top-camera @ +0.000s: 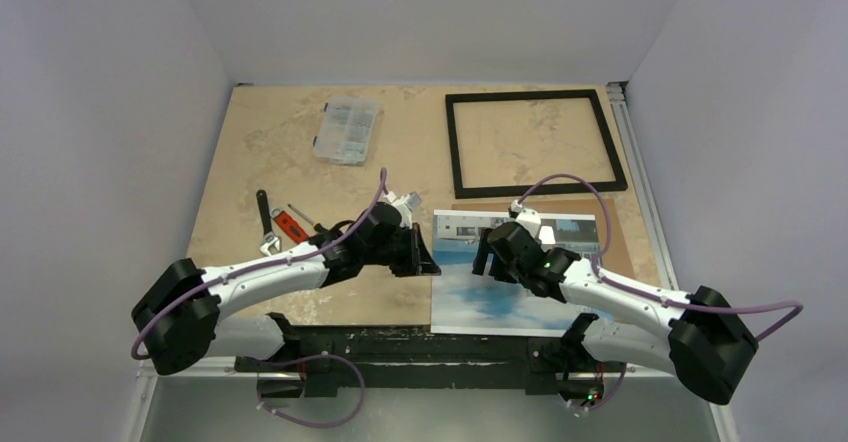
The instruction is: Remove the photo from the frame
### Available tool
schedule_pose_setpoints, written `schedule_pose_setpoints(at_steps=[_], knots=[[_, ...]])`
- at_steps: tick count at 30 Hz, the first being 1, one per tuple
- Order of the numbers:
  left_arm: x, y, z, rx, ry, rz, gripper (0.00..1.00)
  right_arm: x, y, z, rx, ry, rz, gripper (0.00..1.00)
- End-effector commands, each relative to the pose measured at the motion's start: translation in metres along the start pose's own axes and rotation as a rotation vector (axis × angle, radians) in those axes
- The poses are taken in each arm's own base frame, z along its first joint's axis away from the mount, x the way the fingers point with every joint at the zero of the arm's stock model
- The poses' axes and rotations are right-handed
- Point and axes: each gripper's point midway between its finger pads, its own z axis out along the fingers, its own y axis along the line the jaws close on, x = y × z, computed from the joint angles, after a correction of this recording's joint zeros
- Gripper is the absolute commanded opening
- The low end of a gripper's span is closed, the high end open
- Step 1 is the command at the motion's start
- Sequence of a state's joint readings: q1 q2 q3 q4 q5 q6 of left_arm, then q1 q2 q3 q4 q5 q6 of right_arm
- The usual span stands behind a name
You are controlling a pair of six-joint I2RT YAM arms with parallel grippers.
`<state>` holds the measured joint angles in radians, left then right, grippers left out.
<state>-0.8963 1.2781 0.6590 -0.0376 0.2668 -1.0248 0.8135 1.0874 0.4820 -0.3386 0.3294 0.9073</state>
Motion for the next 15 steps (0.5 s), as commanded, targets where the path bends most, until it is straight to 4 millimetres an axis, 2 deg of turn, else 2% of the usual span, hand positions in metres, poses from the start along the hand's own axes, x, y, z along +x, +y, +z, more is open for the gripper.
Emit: schedule_pose_setpoints(at_steps=[1,3,4,6,7,9,15], knots=[[-0.012,0.003,-0.017,-0.066,-0.033,0.081,0.0,0.013,-0.016,-0.001,0.046,0.036,0.004,0.83],[-0.009,0.001,-0.016,-0.053,-0.017,0.067,0.0,0.011,-0.014,-0.003,0.035,0.029,0.009,0.83],[-0.008,0.0,-0.015,-0.037,-0.013,0.055,0.07,0.011,-0.013,-0.004,0.03,0.027,0.011,0.83],[-0.001,0.002,-0.01,0.002,-0.002,0.012,0.27,0.01,-0.014,-0.006,0.028,0.023,0.012,0.83],[0.005,0.009,-0.007,0.007,0.006,-0.021,0.34,0.01,-0.014,-0.007,0.028,0.021,0.014,0.83],[0.007,0.01,-0.002,0.048,-0.011,-0.045,0.44,0.009,-0.015,-0.008,0.028,0.019,0.015,0.83],[0.029,0.035,0.012,0.011,0.029,-0.079,0.51,0.013,-0.014,-0.005,0.024,0.03,0.015,0.83]])
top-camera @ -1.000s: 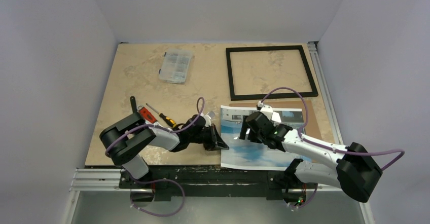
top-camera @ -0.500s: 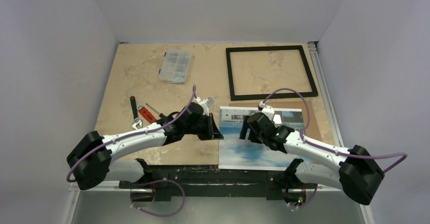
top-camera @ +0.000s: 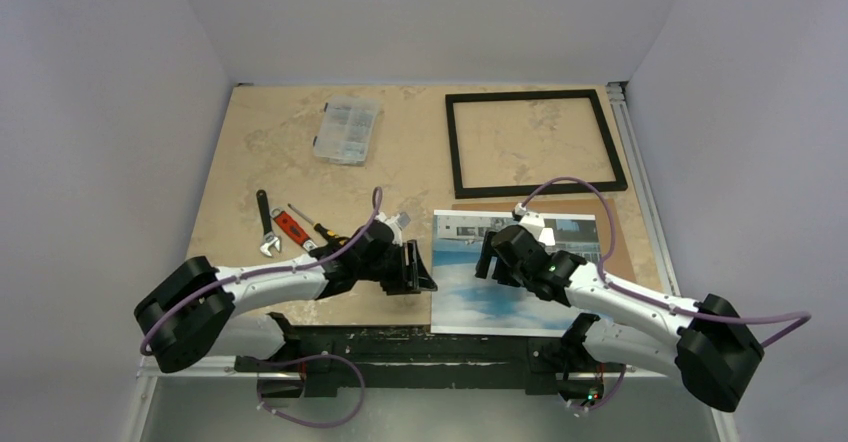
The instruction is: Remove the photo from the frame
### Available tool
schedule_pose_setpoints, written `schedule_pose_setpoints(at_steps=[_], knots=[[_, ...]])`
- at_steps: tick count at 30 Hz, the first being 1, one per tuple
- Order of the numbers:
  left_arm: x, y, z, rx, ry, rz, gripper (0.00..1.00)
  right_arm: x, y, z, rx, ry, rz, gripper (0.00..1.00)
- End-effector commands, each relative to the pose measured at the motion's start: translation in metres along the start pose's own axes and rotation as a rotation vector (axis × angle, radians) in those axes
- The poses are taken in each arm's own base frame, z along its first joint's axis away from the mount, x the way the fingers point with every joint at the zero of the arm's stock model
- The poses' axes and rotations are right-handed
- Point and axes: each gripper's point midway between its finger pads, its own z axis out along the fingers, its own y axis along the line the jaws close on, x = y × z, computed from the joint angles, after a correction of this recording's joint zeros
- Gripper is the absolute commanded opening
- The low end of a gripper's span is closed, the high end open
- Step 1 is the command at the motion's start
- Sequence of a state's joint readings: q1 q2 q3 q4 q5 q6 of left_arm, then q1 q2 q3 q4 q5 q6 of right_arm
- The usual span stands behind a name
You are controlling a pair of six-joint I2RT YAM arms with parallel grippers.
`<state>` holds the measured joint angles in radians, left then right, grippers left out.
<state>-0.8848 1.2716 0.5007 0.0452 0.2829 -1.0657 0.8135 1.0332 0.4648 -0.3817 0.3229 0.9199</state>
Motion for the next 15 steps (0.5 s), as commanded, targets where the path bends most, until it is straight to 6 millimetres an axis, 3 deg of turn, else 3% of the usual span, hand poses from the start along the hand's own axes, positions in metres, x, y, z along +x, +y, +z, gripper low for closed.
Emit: schedule_pose_setpoints(at_steps=[1,8,15], knots=[[0.005,-0.007,0.012,0.058,0.0,-0.016,0.51,0.008,-0.007,0.002,0.021,0.022,0.003,0.83],[0.026,-0.002,0.029,0.07,0.065,-0.053,0.52,0.011,-0.007,0.006,0.031,0.039,-0.004,0.83],[0.03,-0.013,0.037,0.151,0.089,-0.098,0.52,0.011,-0.006,0.006,0.028,0.041,-0.005,0.82]])
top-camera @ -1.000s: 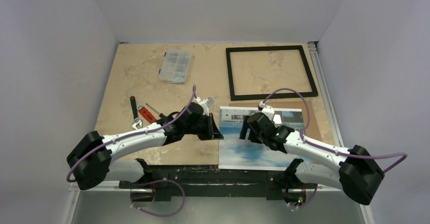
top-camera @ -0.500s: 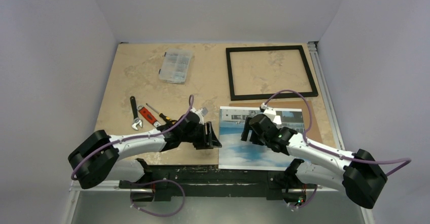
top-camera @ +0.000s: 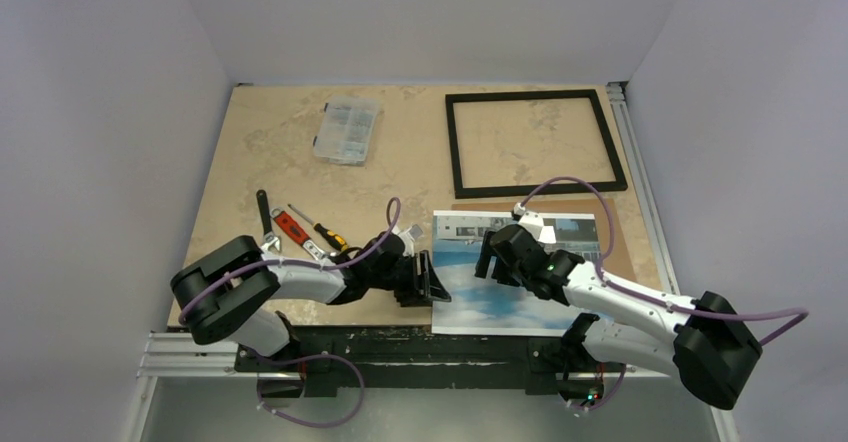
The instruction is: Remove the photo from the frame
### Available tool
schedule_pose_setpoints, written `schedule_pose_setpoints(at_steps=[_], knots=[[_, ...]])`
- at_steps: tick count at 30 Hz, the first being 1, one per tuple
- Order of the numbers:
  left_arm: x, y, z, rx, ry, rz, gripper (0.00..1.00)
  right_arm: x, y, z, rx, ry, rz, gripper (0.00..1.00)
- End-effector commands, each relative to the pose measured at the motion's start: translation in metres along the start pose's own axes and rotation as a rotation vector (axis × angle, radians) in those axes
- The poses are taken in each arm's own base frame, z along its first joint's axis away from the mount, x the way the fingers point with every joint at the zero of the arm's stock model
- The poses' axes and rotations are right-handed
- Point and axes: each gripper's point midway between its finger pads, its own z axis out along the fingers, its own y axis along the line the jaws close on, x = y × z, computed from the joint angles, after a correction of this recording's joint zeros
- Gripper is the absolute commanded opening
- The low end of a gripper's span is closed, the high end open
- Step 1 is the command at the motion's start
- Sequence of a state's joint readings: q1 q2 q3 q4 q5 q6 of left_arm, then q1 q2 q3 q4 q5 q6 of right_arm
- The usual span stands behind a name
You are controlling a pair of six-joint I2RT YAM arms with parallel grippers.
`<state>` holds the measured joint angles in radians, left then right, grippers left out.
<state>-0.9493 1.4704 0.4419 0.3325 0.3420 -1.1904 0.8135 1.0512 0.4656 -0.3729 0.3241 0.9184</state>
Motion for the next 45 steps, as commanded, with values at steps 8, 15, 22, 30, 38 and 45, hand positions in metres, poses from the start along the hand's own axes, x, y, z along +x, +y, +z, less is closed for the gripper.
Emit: schedule_pose_setpoints(at_steps=[8,15,22,30,38,45], knots=[[-0.005,-0.037,-0.005,0.185,-0.035,-0.002,0.5,0.01,-0.006,0.004,0.031,0.037,-0.008,0.82],[-0.008,-0.047,0.006,0.259,-0.015,-0.057,0.46,0.01,-0.005,0.005,0.034,0.041,-0.012,0.82],[-0.013,-0.042,0.022,0.279,-0.01,-0.117,0.35,0.01,-0.006,0.005,0.036,0.041,-0.014,0.82],[-0.027,-0.017,0.025,0.156,-0.062,-0.094,0.09,0.01,-0.006,0.005,0.033,0.04,-0.014,0.82],[-0.03,-0.029,0.02,0.163,-0.05,-0.055,0.0,0.005,-0.007,0.001,0.043,0.025,-0.021,0.83],[-0.038,-0.04,-0.01,0.075,-0.106,0.005,0.0,0.001,-0.004,-0.008,0.007,0.008,0.007,0.87]])
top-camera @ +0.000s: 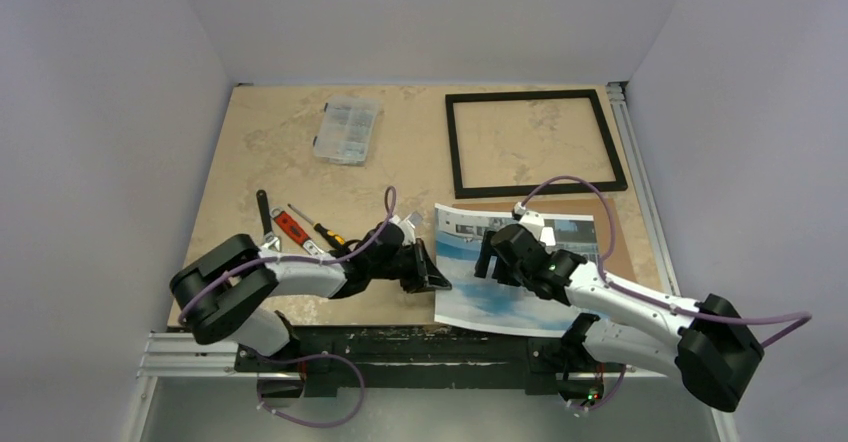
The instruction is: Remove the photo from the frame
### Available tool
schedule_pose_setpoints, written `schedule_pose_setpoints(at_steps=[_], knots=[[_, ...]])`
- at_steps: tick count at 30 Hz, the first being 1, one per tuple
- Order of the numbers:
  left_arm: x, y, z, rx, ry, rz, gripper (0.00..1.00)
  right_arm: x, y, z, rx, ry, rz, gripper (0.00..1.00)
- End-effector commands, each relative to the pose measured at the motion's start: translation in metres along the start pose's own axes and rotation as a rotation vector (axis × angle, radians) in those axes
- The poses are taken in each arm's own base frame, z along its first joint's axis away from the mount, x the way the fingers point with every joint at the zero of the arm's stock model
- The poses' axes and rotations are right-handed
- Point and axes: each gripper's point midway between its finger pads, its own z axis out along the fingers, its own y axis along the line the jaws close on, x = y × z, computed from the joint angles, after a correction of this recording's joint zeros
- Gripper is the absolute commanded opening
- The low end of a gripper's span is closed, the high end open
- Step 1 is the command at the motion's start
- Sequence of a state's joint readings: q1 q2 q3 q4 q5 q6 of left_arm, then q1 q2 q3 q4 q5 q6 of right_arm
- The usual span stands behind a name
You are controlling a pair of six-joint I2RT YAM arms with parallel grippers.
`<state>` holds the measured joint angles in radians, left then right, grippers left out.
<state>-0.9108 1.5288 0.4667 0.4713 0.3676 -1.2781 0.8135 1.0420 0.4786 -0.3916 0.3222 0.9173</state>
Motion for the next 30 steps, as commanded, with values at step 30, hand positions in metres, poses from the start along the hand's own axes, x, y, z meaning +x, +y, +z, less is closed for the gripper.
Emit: schedule_pose_setpoints(at_steps=[30], knots=[[-0.091,-0.097,-0.212,-0.338,-0.584,0.471,0.0,-0.034,-0.017,-0.057,-0.011,-0.142,0.117,0.85]])
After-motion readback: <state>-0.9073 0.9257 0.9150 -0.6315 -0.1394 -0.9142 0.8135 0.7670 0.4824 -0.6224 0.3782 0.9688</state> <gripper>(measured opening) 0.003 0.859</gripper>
